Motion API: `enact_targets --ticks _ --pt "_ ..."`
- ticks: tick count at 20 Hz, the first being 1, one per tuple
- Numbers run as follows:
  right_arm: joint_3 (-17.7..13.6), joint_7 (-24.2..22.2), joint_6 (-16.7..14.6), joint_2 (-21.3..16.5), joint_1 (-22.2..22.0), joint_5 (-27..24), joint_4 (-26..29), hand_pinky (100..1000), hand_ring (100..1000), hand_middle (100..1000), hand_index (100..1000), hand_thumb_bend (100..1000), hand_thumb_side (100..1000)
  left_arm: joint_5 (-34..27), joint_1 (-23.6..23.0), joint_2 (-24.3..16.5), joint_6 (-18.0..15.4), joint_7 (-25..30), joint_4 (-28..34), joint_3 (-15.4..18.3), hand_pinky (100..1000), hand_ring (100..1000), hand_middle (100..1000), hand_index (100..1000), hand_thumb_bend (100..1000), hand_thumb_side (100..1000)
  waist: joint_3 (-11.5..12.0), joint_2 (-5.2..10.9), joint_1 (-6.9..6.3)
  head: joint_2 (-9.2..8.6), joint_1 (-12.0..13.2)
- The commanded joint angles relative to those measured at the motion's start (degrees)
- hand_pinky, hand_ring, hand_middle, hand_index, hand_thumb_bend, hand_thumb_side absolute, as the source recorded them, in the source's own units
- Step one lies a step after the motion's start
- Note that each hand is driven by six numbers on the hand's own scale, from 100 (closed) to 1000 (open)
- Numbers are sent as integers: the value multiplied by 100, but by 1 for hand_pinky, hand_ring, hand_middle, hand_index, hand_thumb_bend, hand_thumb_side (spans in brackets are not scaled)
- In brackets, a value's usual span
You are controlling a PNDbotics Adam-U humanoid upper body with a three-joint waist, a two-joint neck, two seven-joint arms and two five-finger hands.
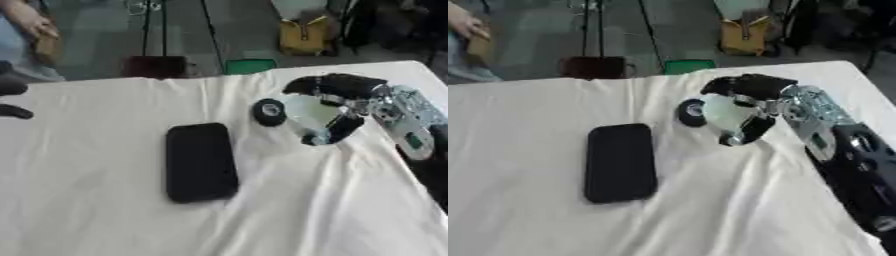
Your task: Pick up objects on the table and place them in the box.
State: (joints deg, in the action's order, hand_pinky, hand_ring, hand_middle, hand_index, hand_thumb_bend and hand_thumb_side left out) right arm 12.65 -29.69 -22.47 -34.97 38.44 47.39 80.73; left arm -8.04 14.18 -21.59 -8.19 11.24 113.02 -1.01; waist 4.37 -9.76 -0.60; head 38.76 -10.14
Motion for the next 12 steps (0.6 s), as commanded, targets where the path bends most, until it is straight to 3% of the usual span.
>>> enact_targets --ticks 1,6,7,8,12 --pt "92 -117 -51 32 258 -66 68 724 830 954 993 430 329 -39 90 -61 -4 35 112 -9 638 786 834 899 177 938 28 105 -3 -5 -44" --pt "362 -312 -229 567 744 58 -420 726 834 953 992 475 383 -124 226 6 13 121 134 -113 639 785 834 899 176 934 272 112 -36 -28 -184" --pt "384 -325 -267 638 793 99 -517 726 835 952 992 536 496 -142 247 15 20 141 135 -130 639 785 834 899 176 934 304 113 -39 -33 -198" --pt "410 -341 -311 731 831 132 -610 725 835 952 992 536 440 -159 278 29 26 163 141 -151 639 785 834 899 175 933 364 113 -44 -39 -226" --pt "476 -355 -447 987 921 287 -891 723 831 950 991 525 439 -215 336 57 37 219 153 -193 639 785 833 899 176 932 500 111 -46 -36 -291"
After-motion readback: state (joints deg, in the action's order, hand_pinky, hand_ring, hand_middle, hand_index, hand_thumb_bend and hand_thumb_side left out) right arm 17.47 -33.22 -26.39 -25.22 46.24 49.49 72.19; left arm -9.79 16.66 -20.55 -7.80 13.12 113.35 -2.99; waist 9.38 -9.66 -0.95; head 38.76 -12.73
